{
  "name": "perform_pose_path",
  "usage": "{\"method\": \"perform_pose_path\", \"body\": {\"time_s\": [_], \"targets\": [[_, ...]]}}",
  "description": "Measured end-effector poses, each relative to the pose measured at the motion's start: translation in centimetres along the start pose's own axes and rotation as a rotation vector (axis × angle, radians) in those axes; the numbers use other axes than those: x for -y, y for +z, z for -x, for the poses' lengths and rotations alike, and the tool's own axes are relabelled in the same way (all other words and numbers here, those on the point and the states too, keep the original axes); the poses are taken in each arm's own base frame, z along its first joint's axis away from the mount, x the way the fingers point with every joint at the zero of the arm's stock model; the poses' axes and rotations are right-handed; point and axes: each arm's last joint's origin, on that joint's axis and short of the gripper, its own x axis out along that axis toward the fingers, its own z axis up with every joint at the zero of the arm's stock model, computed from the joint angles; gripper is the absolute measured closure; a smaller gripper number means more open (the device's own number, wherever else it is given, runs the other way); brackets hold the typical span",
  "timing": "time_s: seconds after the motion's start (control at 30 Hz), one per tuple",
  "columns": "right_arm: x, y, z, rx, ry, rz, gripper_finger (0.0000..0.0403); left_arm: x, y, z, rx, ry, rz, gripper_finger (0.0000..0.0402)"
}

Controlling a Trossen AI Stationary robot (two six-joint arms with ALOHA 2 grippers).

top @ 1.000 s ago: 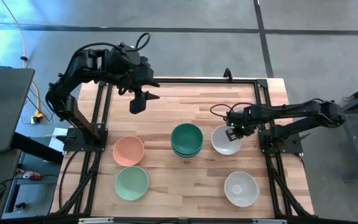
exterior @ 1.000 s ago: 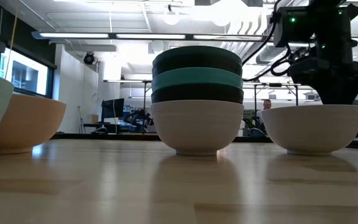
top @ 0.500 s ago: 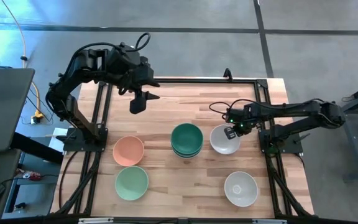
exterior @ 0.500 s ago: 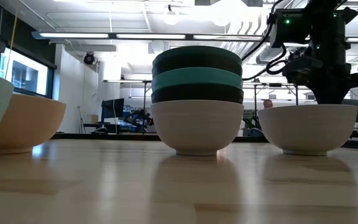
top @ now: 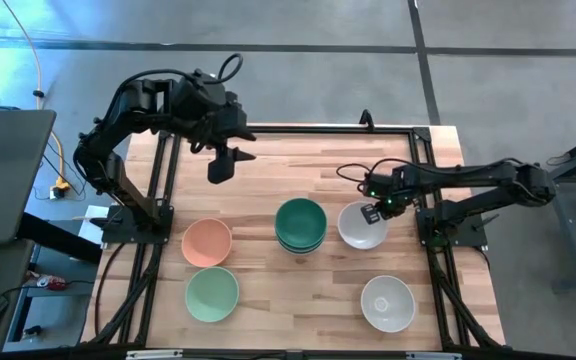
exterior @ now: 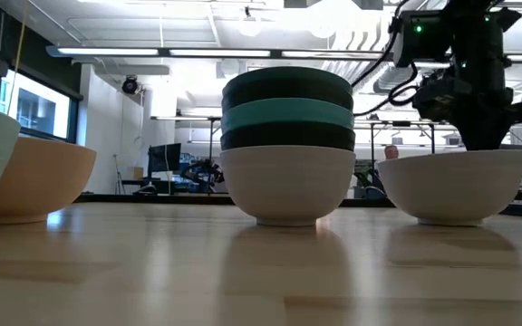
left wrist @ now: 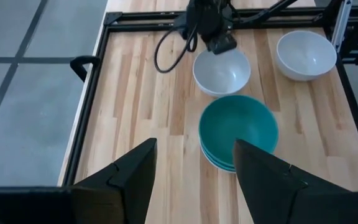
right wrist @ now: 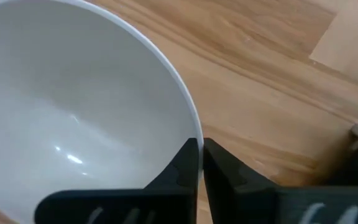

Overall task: Nest bowls inside each other
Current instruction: Stack the top white bowl on top of the dark blue bowl

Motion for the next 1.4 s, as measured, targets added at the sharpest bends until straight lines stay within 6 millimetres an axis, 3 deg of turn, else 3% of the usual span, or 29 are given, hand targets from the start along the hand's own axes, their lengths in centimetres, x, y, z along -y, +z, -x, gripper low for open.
{"method": "perform_pose_path", "body": {"time_s": [0.2,0.47,0.8,1.1,1.4], "targets": [[-0.2,0.8,3.0,0.025,-0.018,0.019,0.0402,0.0,-0.4,0.0,-0.042,0.001,0.002,0.0202],[-0.3,2.0,8.6,0.096,0.001,0.038,0.0403,0.1,-1.1,0.7,-0.081,0.011,0.003,0.0202],[-1.4,2.6,15.2,0.218,0.164,0.050,0.0403,0.0,-2.5,5.0,0.018,0.047,0.012,0.0202],[-5.5,4.7,16.2,0.125,0.161,0.101,0.0403,0.1,-4.2,8.9,0.106,0.084,0.043,0.0202],[-11.4,7.6,16.1,0.047,0.166,0.200,0.0403,0.4,-5.3,11.0,0.155,0.109,0.046,0.0202]]}}
